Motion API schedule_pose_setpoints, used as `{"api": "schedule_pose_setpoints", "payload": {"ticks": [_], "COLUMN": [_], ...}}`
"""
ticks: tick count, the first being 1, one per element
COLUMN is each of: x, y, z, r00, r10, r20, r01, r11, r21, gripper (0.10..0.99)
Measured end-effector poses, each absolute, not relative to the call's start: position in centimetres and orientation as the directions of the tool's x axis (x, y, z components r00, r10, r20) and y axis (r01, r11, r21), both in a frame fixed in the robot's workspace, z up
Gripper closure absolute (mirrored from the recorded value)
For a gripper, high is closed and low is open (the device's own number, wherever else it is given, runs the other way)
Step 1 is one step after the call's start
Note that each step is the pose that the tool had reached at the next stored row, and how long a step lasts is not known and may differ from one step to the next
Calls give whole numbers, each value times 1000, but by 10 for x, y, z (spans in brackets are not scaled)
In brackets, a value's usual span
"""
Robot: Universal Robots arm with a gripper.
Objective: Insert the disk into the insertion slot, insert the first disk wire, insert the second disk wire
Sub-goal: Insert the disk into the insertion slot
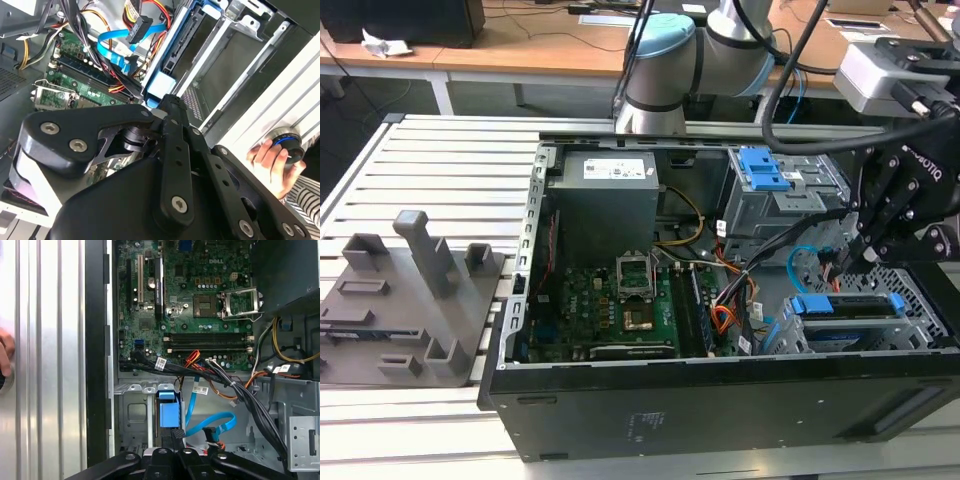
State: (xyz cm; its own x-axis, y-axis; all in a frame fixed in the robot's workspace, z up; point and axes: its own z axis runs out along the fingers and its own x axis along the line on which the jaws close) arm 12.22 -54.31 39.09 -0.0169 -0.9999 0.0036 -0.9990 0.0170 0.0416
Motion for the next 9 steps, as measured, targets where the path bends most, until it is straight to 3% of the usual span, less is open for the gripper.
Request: {"api": "schedule_pose_setpoints", "payload": {"ticks": [9], "x": [122], "y": [-543], "z": [377], "r00": [-17], "r10": [-1000], "r20": [3], "r01": [-999], "r11": [17], "r21": [42], "gripper": [980]}}
